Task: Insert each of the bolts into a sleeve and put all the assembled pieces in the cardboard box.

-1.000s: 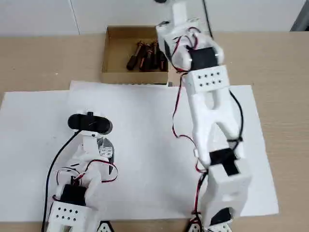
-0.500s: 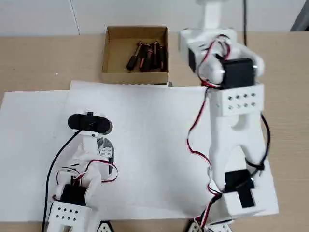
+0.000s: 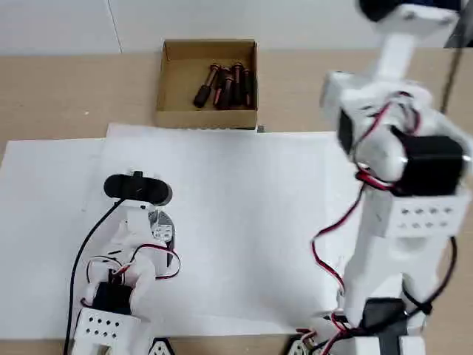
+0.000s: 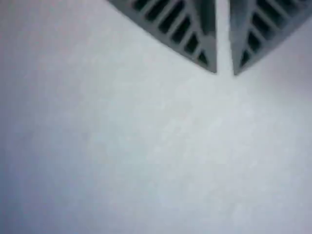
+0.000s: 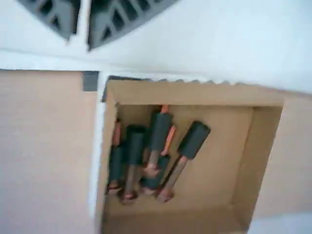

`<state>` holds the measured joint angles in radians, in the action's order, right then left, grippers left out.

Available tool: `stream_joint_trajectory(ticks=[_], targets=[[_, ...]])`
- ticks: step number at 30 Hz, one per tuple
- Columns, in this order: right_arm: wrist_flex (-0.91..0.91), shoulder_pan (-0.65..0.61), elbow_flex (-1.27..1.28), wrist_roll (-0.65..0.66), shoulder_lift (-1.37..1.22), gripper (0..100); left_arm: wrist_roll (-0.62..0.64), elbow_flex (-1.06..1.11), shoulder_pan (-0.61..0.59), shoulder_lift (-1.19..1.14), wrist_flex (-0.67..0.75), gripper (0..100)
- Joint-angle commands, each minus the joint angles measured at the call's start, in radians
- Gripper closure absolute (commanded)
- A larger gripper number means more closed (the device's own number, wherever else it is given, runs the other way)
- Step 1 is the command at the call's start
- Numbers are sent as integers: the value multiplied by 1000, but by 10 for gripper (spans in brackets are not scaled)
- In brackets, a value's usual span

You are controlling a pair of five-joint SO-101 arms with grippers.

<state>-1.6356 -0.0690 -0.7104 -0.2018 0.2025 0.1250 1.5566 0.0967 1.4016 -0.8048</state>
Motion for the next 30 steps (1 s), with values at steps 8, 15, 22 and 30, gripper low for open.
stream_joint_trajectory(ticks=[8, 15, 22, 30], targets=[[-39, 64, 0, -18, 116, 996, 0, -4, 9, 8, 23, 994], [-10, 59, 414, -23, 363, 996, 0, -4, 9, 8, 23, 994], [197, 61, 956, -17, 679, 996, 0, -4, 9, 8, 23, 994], [489, 58, 1564, 11, 1079, 996, 0, -4, 9, 8, 23, 994]])
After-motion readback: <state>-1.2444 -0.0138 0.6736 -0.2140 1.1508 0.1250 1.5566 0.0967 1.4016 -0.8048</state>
